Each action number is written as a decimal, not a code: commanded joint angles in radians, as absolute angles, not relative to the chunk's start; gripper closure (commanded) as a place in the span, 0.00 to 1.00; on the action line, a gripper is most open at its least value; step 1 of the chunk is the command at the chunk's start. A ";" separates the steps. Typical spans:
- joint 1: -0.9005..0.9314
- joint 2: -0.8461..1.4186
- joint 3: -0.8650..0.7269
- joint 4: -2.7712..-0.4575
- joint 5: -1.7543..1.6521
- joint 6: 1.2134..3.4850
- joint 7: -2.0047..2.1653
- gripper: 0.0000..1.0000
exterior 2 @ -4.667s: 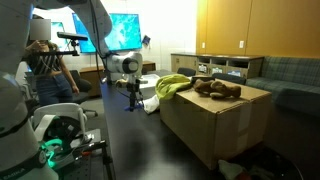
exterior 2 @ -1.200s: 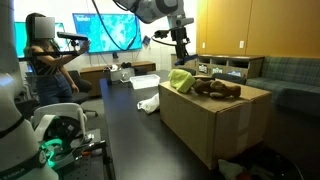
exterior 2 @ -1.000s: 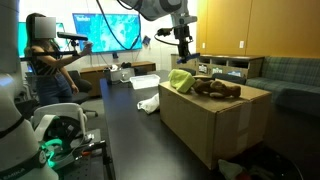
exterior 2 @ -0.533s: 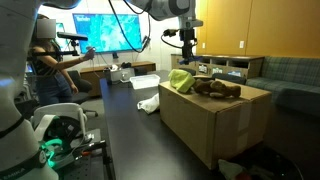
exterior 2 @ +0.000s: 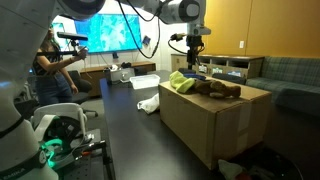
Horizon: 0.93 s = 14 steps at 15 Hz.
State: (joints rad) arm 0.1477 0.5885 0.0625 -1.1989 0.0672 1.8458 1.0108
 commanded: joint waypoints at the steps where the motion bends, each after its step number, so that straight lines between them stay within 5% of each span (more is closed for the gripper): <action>1: 0.146 0.598 0.046 -1.184 0.092 1.821 0.987 0.00; 14: 0.201 0.092 0.101 -1.863 0.062 1.753 0.656 0.00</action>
State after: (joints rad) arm 0.2073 0.2605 0.0920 -1.6690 0.0556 1.7296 0.7133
